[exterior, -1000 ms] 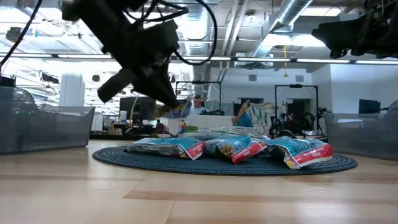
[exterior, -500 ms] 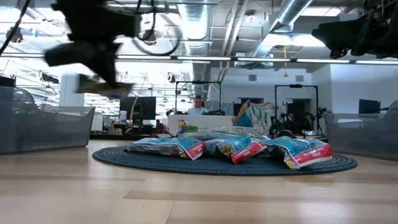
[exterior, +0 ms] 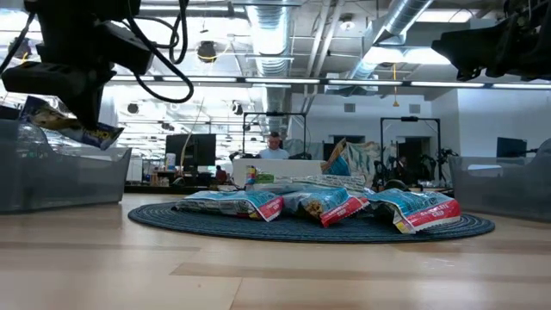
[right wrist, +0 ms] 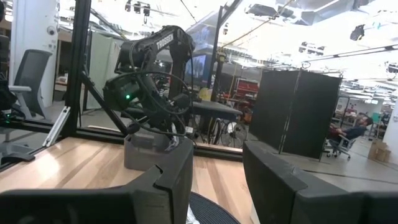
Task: Pick and place Granola Bars by type
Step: Put the blue granola bar into the left black bin, then put the orange granola bar into the right black bin
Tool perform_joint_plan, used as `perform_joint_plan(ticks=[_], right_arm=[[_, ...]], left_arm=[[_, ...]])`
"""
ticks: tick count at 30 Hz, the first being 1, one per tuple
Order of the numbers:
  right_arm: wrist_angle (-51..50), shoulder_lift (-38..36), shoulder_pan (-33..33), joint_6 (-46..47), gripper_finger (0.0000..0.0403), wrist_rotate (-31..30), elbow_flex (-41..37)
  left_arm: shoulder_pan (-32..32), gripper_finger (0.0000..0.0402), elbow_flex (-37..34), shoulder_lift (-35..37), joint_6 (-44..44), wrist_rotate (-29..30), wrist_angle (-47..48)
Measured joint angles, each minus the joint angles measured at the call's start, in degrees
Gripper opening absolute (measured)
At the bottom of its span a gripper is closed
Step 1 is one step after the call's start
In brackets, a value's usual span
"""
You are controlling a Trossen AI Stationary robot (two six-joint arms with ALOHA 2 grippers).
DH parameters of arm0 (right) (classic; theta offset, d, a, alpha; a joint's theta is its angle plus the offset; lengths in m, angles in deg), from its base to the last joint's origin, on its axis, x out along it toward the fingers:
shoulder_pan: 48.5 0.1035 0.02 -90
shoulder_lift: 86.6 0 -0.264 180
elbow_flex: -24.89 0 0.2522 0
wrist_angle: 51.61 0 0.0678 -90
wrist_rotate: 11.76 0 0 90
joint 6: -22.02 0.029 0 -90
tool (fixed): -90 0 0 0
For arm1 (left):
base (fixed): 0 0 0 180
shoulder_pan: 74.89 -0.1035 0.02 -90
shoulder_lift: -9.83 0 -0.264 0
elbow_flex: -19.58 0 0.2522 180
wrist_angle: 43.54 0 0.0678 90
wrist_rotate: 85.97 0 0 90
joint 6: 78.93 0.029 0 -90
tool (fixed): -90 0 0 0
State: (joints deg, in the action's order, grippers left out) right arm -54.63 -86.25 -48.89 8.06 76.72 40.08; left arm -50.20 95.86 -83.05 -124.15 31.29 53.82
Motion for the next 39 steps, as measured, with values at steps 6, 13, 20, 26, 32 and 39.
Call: perform_joint_plan(ticks=[6,13,20,26,32,39], right_arm=[[0.0,0.0,0.0,0.0,0.0134,0.0,0.0],[-0.7,0.0,0.1,1.4,0.0134,0.5,0.0],[4.3,2.6,1.5,-0.3,0.0134,11.5,0.0],[15.9,13.6,3.5,-2.5,0.0134,8.7,0.0],[18.3,29.3,3.6,-3.8,0.0134,7.3,7.5],[6.6,47.2,3.6,-8.8,0.0134,7.4,23.4]], left_arm=[[0.0,0.0046,-0.1,0.0,-0.1,-0.5,-0.2],[0.0,0.0111,-0.2,0.0,2.1,0.9,-0.1],[1.3,0.0129,2.6,0.0,7.7,21.6,-2.4],[3.7,0.013,4.5,0.6,8.3,42.1,-3.4],[5.9,0.013,4.5,3.4,0.4,58.8,-0.3],[7.1,0.013,3.8,4.5,-5.2,62.6,1.6]])
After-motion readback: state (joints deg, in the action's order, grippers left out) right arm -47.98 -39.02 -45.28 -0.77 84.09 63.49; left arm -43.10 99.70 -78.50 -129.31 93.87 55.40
